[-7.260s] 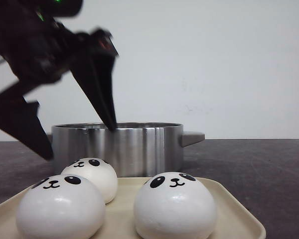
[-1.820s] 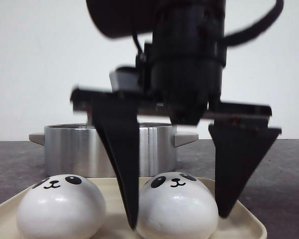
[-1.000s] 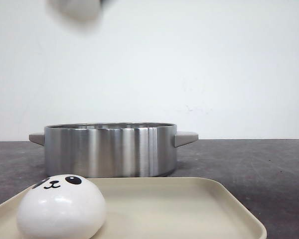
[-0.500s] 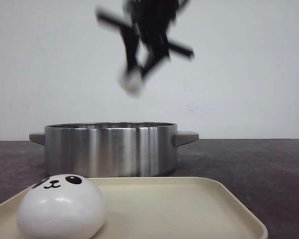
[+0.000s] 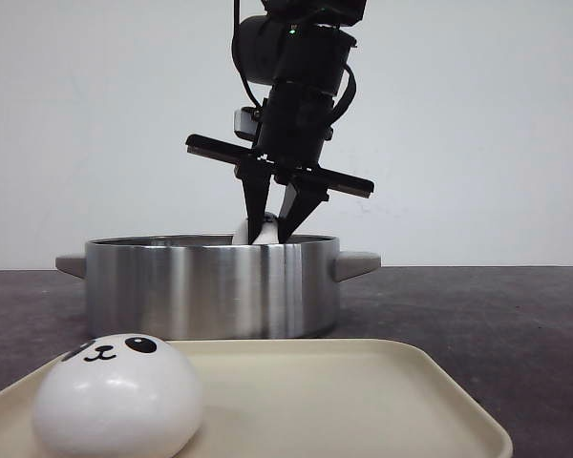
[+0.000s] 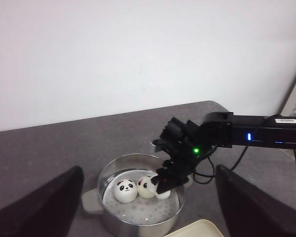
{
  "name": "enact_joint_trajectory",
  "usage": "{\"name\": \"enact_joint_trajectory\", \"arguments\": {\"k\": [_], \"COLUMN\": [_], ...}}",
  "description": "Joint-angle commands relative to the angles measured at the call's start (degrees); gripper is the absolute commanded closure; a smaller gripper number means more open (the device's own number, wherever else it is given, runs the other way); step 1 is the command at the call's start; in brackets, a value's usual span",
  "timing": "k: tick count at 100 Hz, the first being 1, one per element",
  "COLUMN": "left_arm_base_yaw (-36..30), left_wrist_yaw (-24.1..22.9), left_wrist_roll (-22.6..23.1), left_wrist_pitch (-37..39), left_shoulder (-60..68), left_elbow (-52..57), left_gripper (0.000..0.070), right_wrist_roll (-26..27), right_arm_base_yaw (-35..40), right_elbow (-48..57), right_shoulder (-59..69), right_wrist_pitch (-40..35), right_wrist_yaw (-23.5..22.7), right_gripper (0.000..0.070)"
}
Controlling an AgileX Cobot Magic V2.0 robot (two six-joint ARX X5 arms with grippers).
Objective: Steam buns
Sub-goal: 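Lower the bun into the pot, open the right gripper, withdraw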
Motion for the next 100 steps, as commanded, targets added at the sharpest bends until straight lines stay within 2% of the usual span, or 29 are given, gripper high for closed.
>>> {"name": "enact_joint_trajectory", "arguments": {"k": [1, 29, 50, 54, 64, 69, 84, 100], "left_arm_base_yaw": [-0.37, -0.37, -0.37, -0.37, -0.37, -0.37, -0.37, -0.37], "left_wrist_yaw": [-0.39, -0.39, -0.37, -0.35, -0.35, -0.35, -0.35, -0.35], "left_wrist_roll": [1.36, 1.33, 1.29, 1.27, 1.25, 1.25, 1.09, 1.09], "left_wrist_pitch": [0.37, 0.31, 0.04, -0.13, -0.9, -1.29, -2.03, -3.37], "left_shoulder": [0.46, 0.48, 0.48, 0.48, 0.48, 0.48, 0.48, 0.48], "left_elbow": [1.09, 1.07, 1.07, 1.07, 1.07, 1.07, 1.07, 1.07], "left_gripper": [0.0189, 0.0189, 0.0189, 0.0189, 0.0189, 0.0189, 0.0189, 0.0189], "right_wrist_roll": [1.29, 2.34, 3.54, 3.61, 4.59, 5.27, 5.46, 6.82], "right_arm_base_yaw": [0.61, 0.63, 0.68, 0.66, 0.63, 0.63, 0.81, 0.83], "right_elbow": [1.36, 1.33, 1.33, 1.33, 1.33, 1.33, 1.33, 1.36], "right_shoulder": [2.29, 4.42, 4.46, 4.46, 4.46, 4.46, 4.46, 4.46], "right_wrist_pitch": [-0.15, -1.66, -1.38, -1.57, -2.05, -2.27, -2.14, -1.75], "right_wrist_yaw": [-0.2, -2.23, -1.57, -1.27, -0.98, -0.72, 0.31, 0.35], "right_gripper": [0.0694, 0.0694, 0.0681, 0.0633, 0.0417, 0.0355, 0.032, 0.0214]}}
